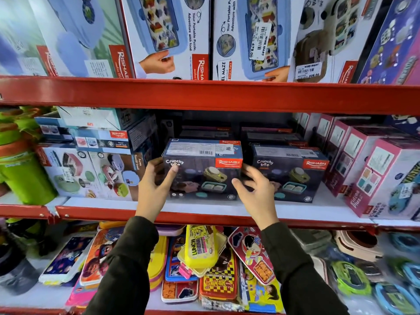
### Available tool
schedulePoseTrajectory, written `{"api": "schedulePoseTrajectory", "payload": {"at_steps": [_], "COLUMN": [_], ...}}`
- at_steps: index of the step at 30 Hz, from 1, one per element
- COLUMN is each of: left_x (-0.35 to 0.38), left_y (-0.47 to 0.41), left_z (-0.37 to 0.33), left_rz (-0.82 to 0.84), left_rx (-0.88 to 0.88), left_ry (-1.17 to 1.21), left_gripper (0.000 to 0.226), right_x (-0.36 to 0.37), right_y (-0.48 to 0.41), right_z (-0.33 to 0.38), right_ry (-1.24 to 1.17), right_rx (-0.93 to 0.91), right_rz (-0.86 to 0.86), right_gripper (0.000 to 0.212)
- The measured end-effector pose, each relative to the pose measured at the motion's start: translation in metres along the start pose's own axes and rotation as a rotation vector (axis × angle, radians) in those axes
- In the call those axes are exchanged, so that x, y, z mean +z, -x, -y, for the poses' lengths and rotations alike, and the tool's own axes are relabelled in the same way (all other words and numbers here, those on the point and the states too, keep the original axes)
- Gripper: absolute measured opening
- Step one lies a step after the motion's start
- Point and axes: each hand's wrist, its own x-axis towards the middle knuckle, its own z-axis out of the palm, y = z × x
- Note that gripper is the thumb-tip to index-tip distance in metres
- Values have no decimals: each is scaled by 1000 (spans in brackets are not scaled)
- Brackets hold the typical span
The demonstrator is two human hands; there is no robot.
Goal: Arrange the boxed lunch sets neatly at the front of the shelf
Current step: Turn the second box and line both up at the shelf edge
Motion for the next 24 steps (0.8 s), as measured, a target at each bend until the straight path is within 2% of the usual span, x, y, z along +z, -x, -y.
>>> {"api": "schedulePoseTrajectory", "payload": {"at_steps": [4, 7, 11, 14, 20, 23, 24], "left_x": [4, 8, 11, 13, 17, 18, 18], "left_y": [-12, -18, -22, -24, -13, -11, -10], "left_z": [7, 12, 18, 24, 14, 5, 2], "left_rz": [-10, 7, 60, 88, 67, 81, 95], "left_rx": [-18, -46, -103, -126, -114, -155, -161], "left_ry": [-103, -87, -76, -81, 2, 127, 158], "left_gripper": [47, 46, 51, 67, 66, 58, 62], "right_x": [12, 20, 28, 33, 36, 37, 37], "right_y": [-6, -12, -20, -22, -11, -6, -5], "right_z": [-7, -9, -15, -23, -21, -18, -16], "right_ry": [50, 107, 183, 209, 3, -136, -175], "right_rx": [-1, 6, 61, 94, 115, 128, 139], "right_rz": [-55, -79, -15, 16, 51, 57, 53], "right_gripper": [50, 46, 47, 54, 60, 55, 53]}}
